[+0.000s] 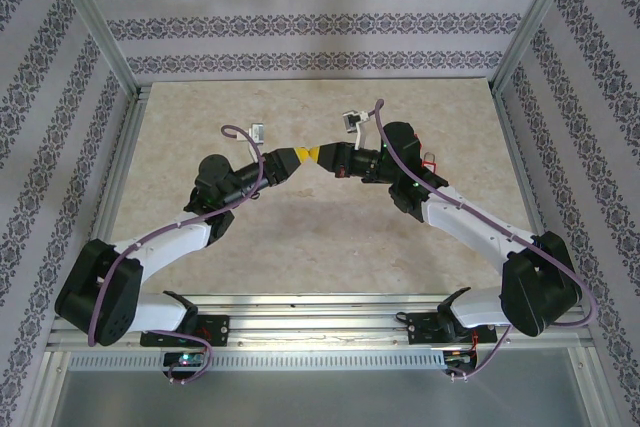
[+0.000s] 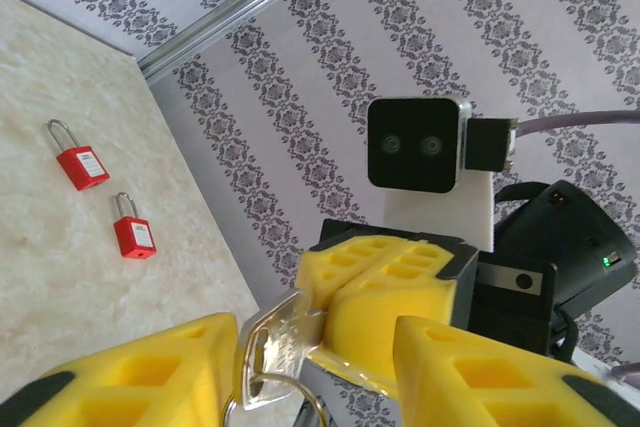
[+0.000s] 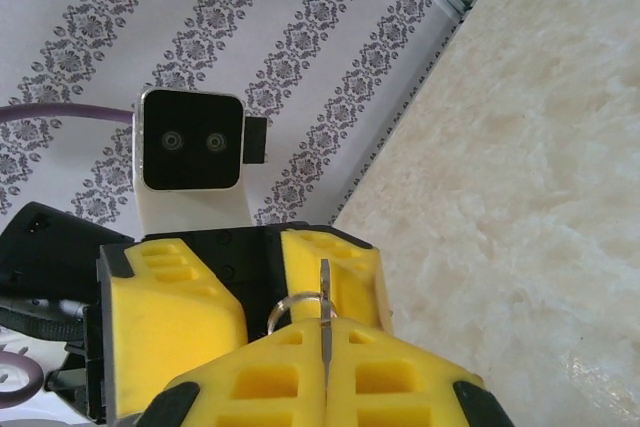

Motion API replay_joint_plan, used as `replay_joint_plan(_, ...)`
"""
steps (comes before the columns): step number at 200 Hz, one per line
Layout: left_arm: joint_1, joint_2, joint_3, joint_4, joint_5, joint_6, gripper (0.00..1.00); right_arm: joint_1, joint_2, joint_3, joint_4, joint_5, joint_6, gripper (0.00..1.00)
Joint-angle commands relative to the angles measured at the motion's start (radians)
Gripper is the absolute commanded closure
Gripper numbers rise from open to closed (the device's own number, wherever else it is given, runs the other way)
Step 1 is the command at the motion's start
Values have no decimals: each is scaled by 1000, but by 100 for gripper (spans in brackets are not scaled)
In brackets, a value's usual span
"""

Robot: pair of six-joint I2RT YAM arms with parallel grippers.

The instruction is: Unlock with the key

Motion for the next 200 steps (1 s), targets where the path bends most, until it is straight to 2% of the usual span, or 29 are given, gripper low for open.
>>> replay_joint_plan(1,-7,-17,29,-4,-6,24,62,8,-2,-17,41,-24,10,100)
replay_joint_plan(53,-4,-21,4,-11,-2,23,75,9,1,-17,40,-20,8,100)
replay_joint_plan(84,12,-30,-8,-9,-5,18,79,8,-3,-19,36,-22,6,100)
replay_joint_plan(163,33,-39,-5,-53,22,41,99,8,2,-22,28,-28,-4,100)
replay_joint_plan(200,37,-56,-7,-90,43,65,99,-1,-5,-25,23,-32,-9,100)
